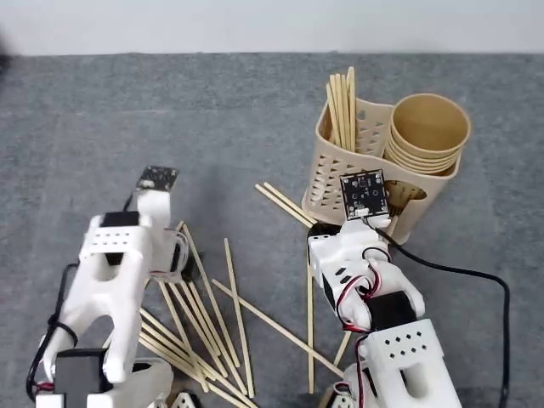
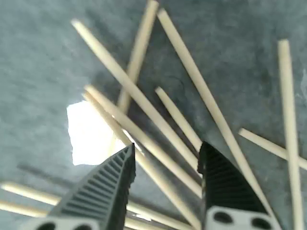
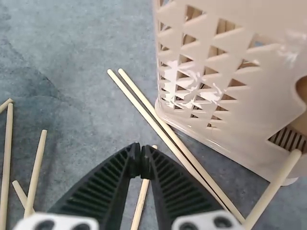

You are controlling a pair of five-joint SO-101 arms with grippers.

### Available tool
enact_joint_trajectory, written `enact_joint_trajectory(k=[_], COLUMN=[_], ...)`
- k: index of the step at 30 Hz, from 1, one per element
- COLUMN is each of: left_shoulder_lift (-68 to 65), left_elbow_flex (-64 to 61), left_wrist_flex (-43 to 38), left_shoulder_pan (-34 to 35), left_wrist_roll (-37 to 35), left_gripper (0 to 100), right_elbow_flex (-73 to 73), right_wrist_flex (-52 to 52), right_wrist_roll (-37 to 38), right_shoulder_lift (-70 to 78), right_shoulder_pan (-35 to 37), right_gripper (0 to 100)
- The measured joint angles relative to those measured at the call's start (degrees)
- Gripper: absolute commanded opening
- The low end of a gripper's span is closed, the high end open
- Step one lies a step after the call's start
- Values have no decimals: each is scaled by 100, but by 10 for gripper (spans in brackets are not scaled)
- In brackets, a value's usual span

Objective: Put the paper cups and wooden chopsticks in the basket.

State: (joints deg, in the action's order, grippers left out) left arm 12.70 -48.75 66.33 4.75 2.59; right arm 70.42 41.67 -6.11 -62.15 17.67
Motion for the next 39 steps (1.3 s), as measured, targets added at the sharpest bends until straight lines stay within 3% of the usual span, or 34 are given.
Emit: enact_joint_trajectory(k=[8, 21, 28, 39], left_shoulder_lift=[-18, -9, -18, -18], left_elbow_flex=[-114, -369, -607, -607], left_wrist_flex=[-88, -149, -844, -888], left_shoulder_pan=[-237, 193, 158, -1037], left_wrist_roll=[-879, -580, -932, -1495], left_gripper=[211, 211, 211, 206], right_elbow_flex=[0, 0, 0, 0], right_wrist_flex=[0, 0, 0, 0], right_wrist_roll=[0, 0, 0, 0], right_shoulder_lift=[0, 0, 0, 0], right_shoulder_pan=[0, 0, 0, 0], right_gripper=[9, 9, 9, 9])
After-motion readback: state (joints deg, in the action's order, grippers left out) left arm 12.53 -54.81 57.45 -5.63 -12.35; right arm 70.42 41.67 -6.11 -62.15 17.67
